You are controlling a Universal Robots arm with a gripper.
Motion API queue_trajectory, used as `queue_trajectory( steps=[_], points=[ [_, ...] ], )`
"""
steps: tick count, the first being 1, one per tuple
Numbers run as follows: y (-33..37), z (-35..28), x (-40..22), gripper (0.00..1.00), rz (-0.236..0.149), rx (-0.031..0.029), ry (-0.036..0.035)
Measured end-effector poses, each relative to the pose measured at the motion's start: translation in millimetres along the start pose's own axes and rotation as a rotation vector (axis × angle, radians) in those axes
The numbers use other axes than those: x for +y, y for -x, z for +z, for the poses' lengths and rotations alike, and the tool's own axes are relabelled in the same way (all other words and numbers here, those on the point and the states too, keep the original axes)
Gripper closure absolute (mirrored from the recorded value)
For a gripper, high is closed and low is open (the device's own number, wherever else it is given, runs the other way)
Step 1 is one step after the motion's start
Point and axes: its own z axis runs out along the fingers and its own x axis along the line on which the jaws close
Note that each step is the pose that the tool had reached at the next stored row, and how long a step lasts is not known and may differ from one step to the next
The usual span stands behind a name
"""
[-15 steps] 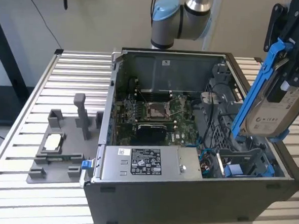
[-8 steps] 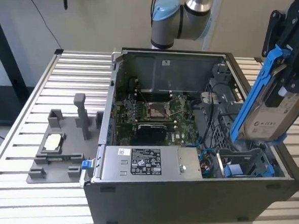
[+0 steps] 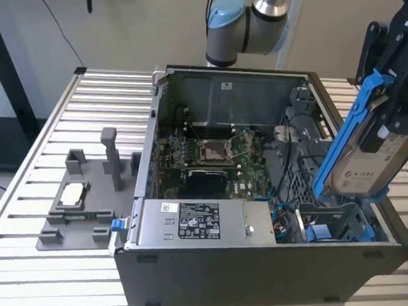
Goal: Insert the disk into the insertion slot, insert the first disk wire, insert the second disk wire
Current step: 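Insert the disk into the insertion slot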
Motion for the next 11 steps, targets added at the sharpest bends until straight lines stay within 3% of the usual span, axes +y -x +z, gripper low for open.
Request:
queue_trajectory(
  steps=[11],
  points=[
    [-2.6,8.8,-0.5,0.67,-0.037,0.002,-0.0004]
  ],
)
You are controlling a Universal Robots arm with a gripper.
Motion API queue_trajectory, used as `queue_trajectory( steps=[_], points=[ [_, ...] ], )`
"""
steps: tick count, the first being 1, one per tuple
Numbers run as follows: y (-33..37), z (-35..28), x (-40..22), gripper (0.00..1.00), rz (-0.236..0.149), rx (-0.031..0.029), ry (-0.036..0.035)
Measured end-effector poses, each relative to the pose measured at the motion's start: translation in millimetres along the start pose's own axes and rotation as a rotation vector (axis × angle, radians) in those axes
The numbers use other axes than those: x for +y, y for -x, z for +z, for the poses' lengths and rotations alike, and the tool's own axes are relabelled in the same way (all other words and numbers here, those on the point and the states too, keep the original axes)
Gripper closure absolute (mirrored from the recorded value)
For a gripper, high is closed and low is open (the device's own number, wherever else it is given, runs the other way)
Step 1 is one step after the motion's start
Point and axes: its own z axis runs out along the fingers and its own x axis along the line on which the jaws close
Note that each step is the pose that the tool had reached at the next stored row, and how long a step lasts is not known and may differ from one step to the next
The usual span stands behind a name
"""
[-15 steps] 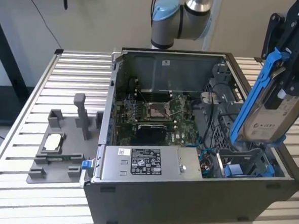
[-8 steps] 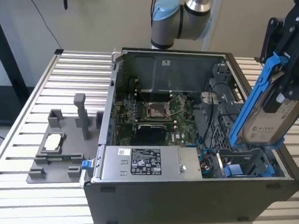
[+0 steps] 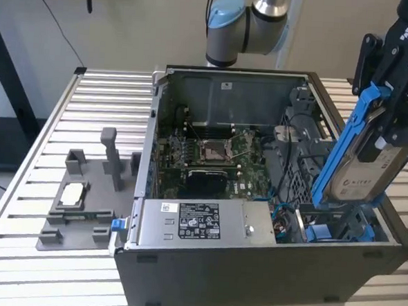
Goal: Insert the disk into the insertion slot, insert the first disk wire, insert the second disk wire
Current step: 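Insert the disk into the insertion slot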
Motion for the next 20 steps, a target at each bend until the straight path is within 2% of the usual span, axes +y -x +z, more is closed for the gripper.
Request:
queue_trajectory(
  steps=[13,20],
  points=[
    [-1.1,19.3,-1.0,0.67,-0.001,0.0,-0.0004],
    [-1.0,30.7,-1.5,0.67,-0.002,-0.0001,-0.0029]
  ],
)
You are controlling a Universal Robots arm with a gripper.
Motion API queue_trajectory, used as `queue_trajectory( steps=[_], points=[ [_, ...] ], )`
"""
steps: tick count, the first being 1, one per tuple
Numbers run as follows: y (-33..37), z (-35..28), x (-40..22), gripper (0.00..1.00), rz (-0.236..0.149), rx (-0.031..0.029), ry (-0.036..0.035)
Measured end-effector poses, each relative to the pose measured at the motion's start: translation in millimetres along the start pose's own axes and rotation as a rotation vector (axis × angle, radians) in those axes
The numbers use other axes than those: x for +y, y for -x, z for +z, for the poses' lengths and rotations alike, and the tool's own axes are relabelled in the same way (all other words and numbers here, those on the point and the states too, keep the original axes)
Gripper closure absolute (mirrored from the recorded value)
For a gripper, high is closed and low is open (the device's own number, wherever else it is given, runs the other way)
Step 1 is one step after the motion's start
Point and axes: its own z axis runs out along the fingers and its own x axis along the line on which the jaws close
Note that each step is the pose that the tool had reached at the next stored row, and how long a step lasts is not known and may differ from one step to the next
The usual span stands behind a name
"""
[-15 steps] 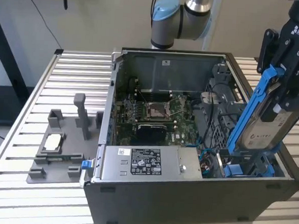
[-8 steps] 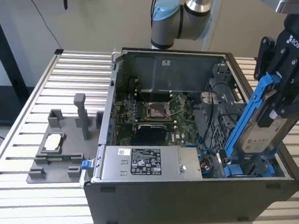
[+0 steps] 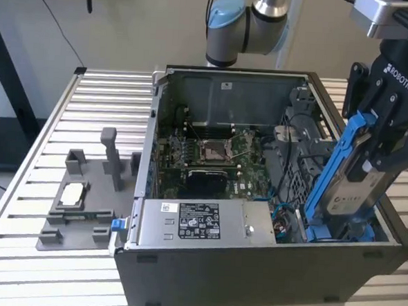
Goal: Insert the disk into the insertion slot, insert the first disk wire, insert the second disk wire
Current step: 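Insert the disk into the insertion slot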
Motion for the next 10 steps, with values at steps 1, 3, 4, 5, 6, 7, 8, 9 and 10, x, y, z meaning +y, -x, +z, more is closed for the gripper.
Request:
queue_trajectory(
  steps=[1,3,4,5,6,7,8,9,10],
  points=[
    [0.0,1.4,-0.1,0.67,0.0,0.0001,-0.0004],
    [0.2,4.2,-0.2,0.67,0.0,0.0001,-0.0013],
    [0.2,5.7,-0.3,0.67,0.0,-0.0004,-0.0018],
    [0.3,6.9,-0.3,0.67,0.0,-0.0008,-0.0021],
    [0.3,7.9,-0.4,0.67,0.0,-0.0015,-0.0022],
    [0.4,9.0,-0.4,0.67,0.0,-0.0016,-0.0022],
    [0.5,9.9,-0.4,0.67,0.0,-0.0016,-0.0022],
    [0.7,11.0,-0.5,0.67,0.0,-0.0015,-0.0022],
    [0.9,12.2,-0.5,0.67,0.0,-0.0017,-0.0022]
  ],
)
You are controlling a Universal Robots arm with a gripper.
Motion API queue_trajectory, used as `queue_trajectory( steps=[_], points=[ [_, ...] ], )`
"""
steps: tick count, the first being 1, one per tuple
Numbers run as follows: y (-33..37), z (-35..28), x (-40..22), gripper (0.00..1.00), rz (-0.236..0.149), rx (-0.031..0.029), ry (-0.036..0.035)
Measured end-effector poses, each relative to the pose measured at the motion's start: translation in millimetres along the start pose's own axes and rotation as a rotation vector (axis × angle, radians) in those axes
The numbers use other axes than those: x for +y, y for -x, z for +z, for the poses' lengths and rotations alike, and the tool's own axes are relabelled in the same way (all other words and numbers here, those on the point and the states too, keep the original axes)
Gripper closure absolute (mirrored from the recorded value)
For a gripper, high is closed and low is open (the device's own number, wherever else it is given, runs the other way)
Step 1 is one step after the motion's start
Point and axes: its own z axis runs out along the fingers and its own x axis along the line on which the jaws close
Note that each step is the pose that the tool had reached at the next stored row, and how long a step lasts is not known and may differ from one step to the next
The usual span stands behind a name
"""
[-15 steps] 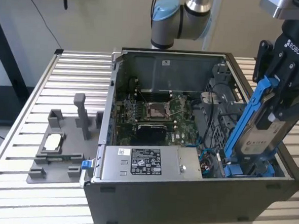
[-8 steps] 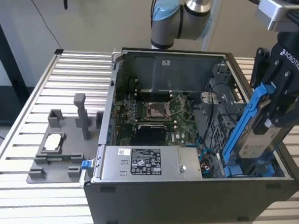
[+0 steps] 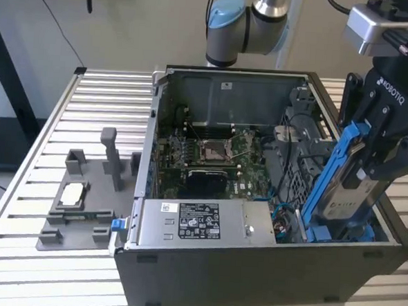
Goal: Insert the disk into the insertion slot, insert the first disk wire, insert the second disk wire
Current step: 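Insert the disk into the insertion slot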
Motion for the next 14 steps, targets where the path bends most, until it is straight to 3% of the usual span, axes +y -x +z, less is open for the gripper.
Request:
queue_trajectory(
  steps=[9,14],
  points=[
    [7.5,9.8,0.0,0.67,0.0,0.0,0.0001],
    [9.4,18.7,-0.4,0.67,0.0,-0.0007,-0.0001]
  ],
)
